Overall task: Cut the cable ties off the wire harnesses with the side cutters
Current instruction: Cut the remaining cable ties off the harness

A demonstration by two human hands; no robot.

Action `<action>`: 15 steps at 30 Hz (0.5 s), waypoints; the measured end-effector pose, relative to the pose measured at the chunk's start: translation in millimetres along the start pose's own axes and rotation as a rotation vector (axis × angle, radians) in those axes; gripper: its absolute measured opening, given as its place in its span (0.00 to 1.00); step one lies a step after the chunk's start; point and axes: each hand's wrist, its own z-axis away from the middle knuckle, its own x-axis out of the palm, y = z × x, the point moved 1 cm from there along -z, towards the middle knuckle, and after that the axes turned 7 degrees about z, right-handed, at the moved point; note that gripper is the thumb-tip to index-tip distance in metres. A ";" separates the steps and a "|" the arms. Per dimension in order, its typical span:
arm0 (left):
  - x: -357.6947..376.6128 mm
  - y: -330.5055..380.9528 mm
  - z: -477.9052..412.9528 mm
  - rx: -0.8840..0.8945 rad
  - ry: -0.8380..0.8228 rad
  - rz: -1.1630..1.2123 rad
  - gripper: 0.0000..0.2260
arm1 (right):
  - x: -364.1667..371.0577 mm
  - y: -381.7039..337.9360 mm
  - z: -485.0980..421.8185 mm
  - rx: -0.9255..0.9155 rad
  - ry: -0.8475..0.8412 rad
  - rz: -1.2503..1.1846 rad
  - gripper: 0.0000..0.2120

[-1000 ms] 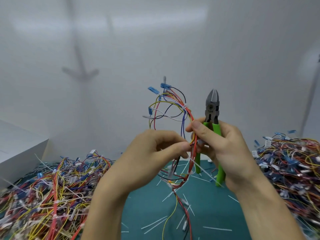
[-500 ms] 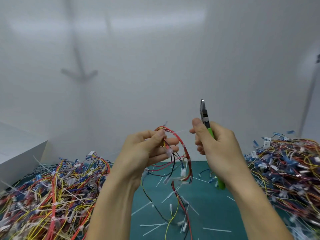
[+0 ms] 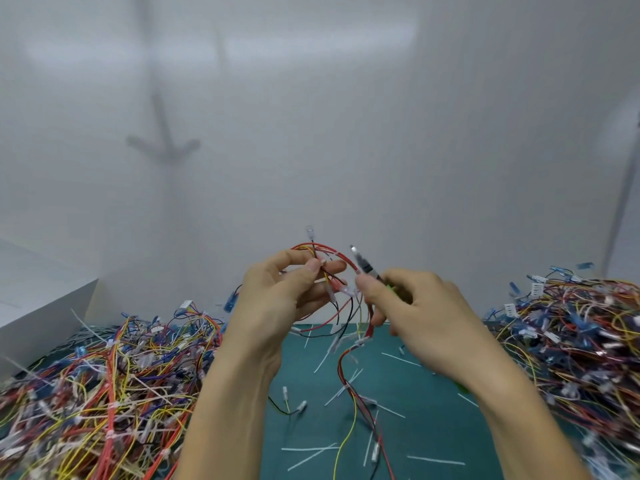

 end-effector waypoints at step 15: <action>7.1 -3.1 1.2 0.126 -0.005 -0.104 0.04 | 2.7 2.5 2.4 0.014 -0.174 -0.127 0.28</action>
